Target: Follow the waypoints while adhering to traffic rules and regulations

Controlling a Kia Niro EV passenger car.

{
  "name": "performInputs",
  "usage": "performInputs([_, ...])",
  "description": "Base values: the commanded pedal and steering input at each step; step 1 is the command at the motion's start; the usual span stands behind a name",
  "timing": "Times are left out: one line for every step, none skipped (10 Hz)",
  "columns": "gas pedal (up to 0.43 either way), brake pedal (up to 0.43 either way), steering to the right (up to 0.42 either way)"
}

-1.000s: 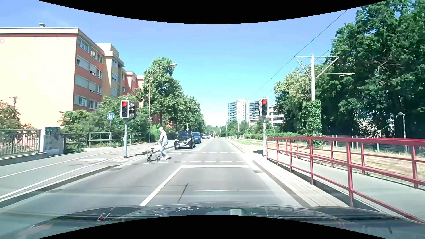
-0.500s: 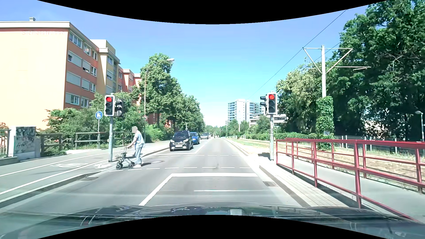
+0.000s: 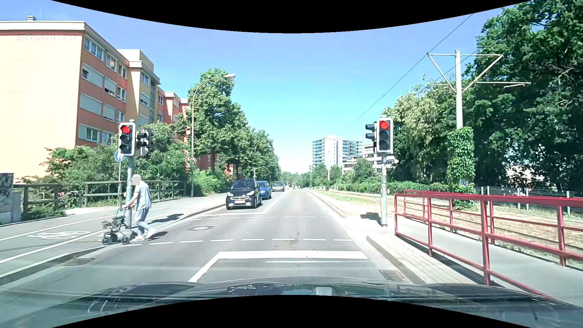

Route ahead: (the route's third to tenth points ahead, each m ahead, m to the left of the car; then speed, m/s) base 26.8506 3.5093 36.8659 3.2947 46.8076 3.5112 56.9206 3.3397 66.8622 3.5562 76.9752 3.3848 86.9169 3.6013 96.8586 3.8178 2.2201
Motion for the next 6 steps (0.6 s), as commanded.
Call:
performInputs([0.0,0.201,0.005])
performInputs([0.0,0.201,0.005])
performInputs([0.0,0.201,0.005])
performInputs([0.0,0.207,0.004])
performInputs([0.0,0.207,0.004])
performInputs([0.0,0.207,0.004])
